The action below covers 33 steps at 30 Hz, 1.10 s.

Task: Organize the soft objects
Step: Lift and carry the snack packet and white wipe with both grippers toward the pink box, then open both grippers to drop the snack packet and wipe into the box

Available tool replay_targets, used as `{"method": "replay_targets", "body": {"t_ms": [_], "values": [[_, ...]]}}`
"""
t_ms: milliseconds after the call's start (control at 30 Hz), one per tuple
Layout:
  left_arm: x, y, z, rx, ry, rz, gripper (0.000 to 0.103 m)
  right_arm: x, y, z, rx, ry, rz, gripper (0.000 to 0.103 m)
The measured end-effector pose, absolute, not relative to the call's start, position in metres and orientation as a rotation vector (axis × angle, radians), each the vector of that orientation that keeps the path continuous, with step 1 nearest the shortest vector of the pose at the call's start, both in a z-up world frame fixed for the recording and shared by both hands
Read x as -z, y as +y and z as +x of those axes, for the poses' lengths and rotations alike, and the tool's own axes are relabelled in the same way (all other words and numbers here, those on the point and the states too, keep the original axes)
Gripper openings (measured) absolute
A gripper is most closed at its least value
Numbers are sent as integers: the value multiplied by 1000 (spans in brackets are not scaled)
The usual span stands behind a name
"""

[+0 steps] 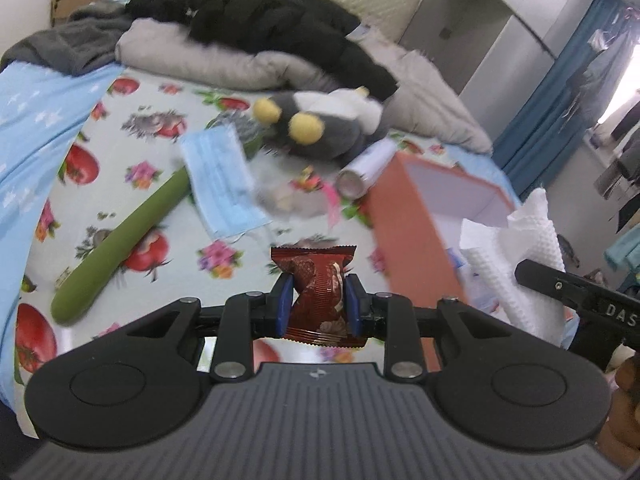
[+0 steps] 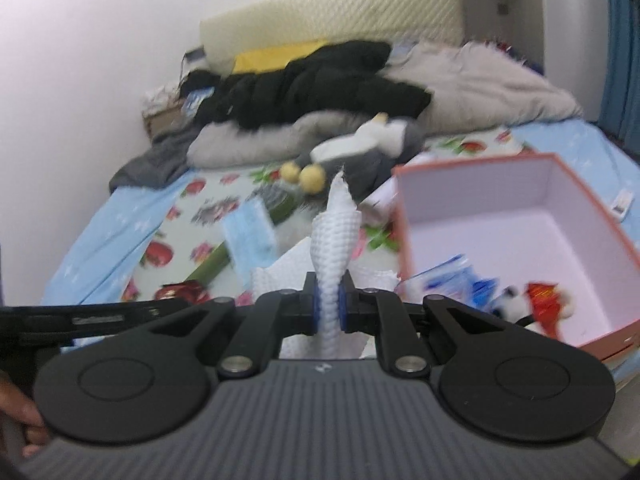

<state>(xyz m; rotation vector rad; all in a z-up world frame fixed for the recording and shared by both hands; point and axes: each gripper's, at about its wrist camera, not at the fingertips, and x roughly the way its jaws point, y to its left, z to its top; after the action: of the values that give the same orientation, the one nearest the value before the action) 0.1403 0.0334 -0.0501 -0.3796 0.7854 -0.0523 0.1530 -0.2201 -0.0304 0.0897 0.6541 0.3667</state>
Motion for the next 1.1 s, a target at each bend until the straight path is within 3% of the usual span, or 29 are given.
{"method": "replay_targets", "body": {"t_ms": [533, 1100], "values": [[33, -40, 155, 174, 801, -347, 32, 51, -333, 168, -72, 671, 204, 13], [48, -146, 355, 397, 985, -195, 32, 82, -356, 277, 63, 930, 242, 13]]}}
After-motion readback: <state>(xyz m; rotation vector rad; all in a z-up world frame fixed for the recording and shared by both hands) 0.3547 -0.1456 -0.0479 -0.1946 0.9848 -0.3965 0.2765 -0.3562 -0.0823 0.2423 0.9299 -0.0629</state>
